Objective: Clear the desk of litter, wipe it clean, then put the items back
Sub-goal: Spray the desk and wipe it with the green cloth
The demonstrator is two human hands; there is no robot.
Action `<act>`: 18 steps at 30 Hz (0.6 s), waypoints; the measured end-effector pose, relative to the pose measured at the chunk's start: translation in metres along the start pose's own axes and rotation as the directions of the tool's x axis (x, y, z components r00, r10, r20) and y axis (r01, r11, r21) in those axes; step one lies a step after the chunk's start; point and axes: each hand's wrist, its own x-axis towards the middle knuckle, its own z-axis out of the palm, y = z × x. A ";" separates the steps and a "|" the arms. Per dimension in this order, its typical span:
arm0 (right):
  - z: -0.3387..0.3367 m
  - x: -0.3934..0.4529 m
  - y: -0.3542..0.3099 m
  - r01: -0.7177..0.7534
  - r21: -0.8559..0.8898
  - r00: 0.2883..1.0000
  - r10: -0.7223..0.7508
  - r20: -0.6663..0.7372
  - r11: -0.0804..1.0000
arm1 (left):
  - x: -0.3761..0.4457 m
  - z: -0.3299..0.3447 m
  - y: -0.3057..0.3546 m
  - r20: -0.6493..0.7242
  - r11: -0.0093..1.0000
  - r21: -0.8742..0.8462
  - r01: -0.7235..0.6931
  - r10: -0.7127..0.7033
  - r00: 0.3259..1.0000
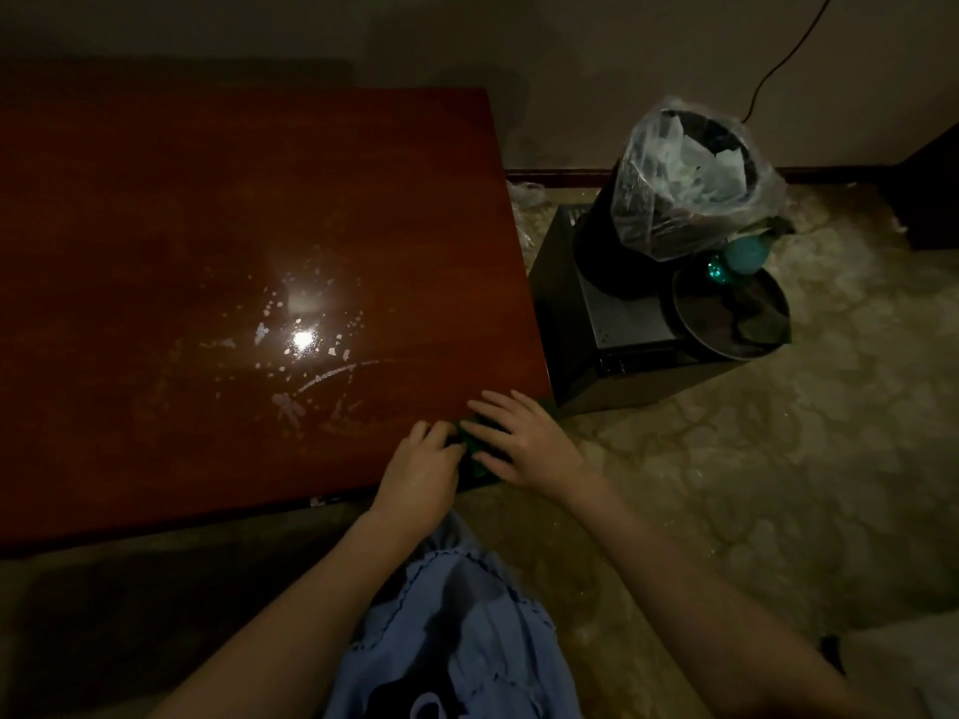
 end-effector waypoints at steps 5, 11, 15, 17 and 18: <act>0.002 -0.006 0.023 0.305 -0.173 0.922 -0.245 0.299 0.937 | -0.009 -0.004 -0.020 -0.113 0.990 -0.142 0.022 -0.039 0.993; 0.012 0.000 0.029 0.390 -0.240 0.874 -0.275 0.400 0.889 | 0.008 -0.019 -0.030 -0.215 0.965 -0.232 0.125 -0.176 0.961; 0.014 0.002 0.035 0.333 -0.209 0.888 -0.231 0.399 0.919 | 0.030 -0.036 -0.035 -0.257 0.948 -0.280 0.154 -0.228 0.939; 0.015 0.004 0.039 0.307 -0.194 0.900 -0.218 0.377 0.932 | 0.043 -0.042 -0.038 -0.261 0.942 -0.290 0.170 -0.249 0.933; 0.016 0.006 0.041 0.305 -0.192 0.906 -0.222 0.360 0.933 | 0.049 -0.044 -0.040 -0.260 0.940 -0.293 0.176 -0.256 0.931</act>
